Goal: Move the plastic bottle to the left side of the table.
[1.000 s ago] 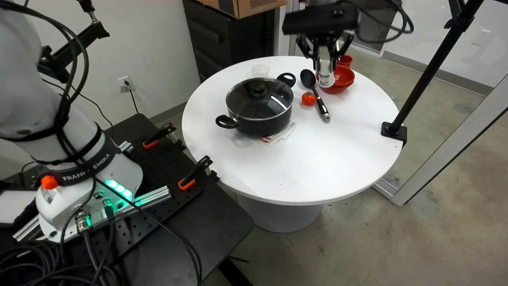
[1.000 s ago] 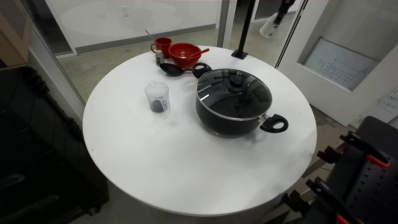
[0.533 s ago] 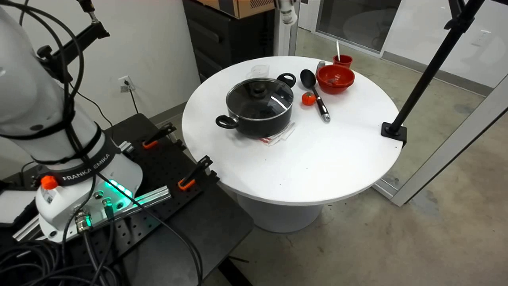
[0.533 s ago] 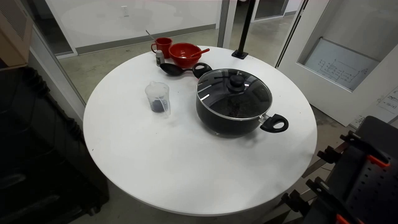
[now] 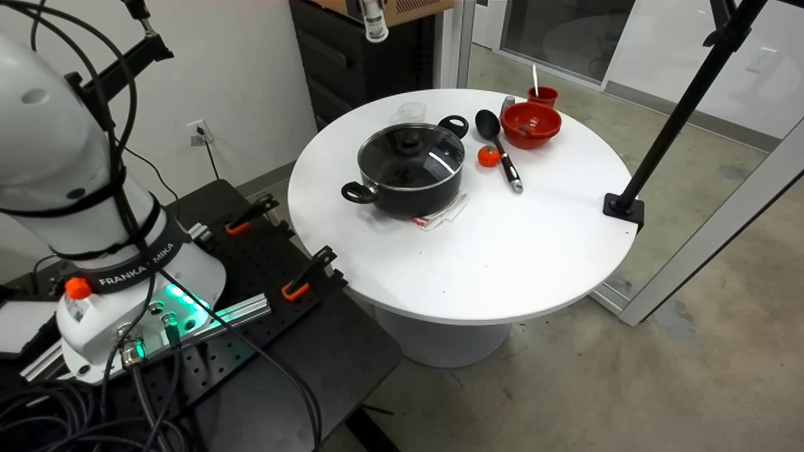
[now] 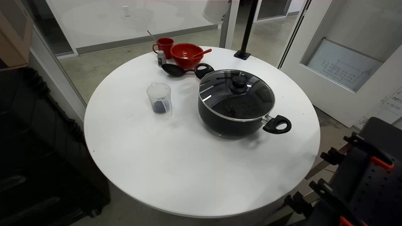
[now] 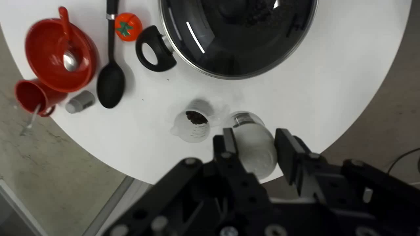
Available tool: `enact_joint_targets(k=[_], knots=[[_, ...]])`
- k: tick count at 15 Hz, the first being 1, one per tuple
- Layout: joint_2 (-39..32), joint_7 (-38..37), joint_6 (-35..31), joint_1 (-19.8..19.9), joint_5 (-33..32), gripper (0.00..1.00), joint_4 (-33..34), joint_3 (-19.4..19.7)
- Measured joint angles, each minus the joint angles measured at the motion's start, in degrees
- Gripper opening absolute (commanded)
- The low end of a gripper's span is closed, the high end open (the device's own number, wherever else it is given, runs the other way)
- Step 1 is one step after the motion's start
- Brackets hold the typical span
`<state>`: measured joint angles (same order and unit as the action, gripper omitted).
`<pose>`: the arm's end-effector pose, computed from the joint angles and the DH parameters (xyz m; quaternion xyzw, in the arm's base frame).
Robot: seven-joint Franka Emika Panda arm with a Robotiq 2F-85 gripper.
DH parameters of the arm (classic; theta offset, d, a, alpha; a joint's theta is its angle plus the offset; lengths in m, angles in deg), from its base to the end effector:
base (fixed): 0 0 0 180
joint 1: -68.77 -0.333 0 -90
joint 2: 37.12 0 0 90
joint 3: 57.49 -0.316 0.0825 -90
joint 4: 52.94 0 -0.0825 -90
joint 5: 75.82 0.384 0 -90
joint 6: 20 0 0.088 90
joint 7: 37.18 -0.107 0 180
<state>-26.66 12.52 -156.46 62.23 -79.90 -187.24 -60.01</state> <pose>0.4918 0.0781 0.4282 0.8542 0.5073 0.0920 0.0673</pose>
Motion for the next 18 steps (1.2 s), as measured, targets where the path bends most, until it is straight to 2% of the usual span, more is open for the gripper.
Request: enact_joint_targets(k=[11,18], knots=[[-4.94,3.05,-1.80,-5.88,-4.91,0.10,-8.95,-6.85],[-12.09,-3.76,-12.88,-5.58,-10.65,0.10,-8.96,-7.74]])
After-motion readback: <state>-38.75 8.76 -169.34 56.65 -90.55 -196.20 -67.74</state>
